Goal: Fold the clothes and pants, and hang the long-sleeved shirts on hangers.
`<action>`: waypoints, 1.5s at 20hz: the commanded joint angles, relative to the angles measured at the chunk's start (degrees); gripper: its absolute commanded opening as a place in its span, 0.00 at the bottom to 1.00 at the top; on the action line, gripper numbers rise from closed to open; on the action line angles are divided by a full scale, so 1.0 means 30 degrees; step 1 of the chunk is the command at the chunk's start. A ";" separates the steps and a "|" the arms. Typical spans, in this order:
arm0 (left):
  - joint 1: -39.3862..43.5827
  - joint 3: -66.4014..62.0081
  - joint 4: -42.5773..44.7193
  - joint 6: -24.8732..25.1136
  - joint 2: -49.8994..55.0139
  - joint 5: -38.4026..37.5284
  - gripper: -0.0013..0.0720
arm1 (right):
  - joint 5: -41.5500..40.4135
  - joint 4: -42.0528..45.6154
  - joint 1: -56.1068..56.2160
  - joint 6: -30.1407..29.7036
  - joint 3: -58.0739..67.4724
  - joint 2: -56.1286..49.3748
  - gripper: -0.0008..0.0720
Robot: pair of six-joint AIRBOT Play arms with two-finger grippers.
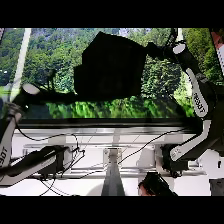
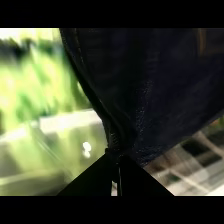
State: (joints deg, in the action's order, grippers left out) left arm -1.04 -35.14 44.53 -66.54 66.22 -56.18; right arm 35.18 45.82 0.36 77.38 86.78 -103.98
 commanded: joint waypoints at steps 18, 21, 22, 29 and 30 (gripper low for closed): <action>0.4116 0.3621 -0.1056 -0.0401 -0.0226 0.3956 0.04 | 1.5752 0.1807 -0.3308 -0.2608 -0.4495 0.1311 0.64; 0.4116 0.3621 -0.1049 -0.0401 -0.0226 0.3963 0.04 | 1.4579 0.1406 -0.2098 -0.2608 -0.5778 0.1304 0.64; 0.4116 0.3621 -0.1056 -0.0393 -0.0226 0.3963 0.04 | 1.4192 0.1545 -0.1654 -0.2616 -0.6113 0.1304 0.64; 0.4109 0.3541 -0.1056 -0.0393 -0.0255 0.4954 0.04 | 1.2866 0.0022 0.0495 -0.2732 -0.6368 0.1355 0.09; 0.4095 0.3490 -0.1049 -0.0350 -0.0291 0.4954 0.04 | 1.3129 0.0000 0.0721 -0.2922 -0.6288 0.1479 0.05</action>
State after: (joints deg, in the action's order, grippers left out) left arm 11.27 -24.43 41.32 -67.75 65.47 -42.04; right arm 74.06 48.12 0.27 69.41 68.05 -99.94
